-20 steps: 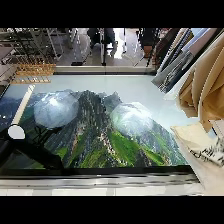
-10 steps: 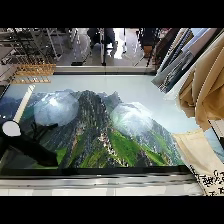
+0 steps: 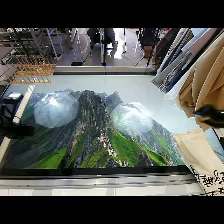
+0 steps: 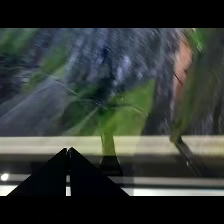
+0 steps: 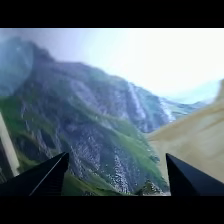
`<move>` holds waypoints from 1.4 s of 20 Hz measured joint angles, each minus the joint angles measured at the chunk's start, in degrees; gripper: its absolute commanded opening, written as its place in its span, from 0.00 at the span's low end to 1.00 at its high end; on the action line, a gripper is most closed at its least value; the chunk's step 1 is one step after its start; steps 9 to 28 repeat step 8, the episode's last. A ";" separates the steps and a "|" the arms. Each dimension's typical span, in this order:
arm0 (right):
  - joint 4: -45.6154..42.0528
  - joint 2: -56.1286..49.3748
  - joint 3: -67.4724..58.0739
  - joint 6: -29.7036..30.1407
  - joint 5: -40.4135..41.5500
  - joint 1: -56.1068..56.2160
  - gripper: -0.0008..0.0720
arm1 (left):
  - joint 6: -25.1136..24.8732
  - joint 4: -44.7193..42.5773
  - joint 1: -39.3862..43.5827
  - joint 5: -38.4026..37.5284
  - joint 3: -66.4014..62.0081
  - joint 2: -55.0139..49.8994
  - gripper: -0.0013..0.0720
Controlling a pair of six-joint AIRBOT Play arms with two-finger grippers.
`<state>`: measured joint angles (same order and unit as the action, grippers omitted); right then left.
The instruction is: Fold the clothes and pants, and hang the long-sleeved shirts on hangers.
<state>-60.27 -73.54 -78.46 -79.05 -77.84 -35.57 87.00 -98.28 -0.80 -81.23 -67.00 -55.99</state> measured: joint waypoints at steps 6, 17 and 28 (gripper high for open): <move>-9.97 0.07 3.17 4.87 18.10 20.83 0.09 | 8.57 -2.10 0.00 0.11 -0.76 0.42 0.03; -11.04 0.11 2.62 5.86 25.44 23.43 0.09 | 9.46 -2.32 0.00 0.13 -0.83 0.42 0.03; -11.04 0.11 2.62 5.86 25.44 23.43 0.09 | 9.46 -2.32 0.00 0.13 -0.83 0.42 0.03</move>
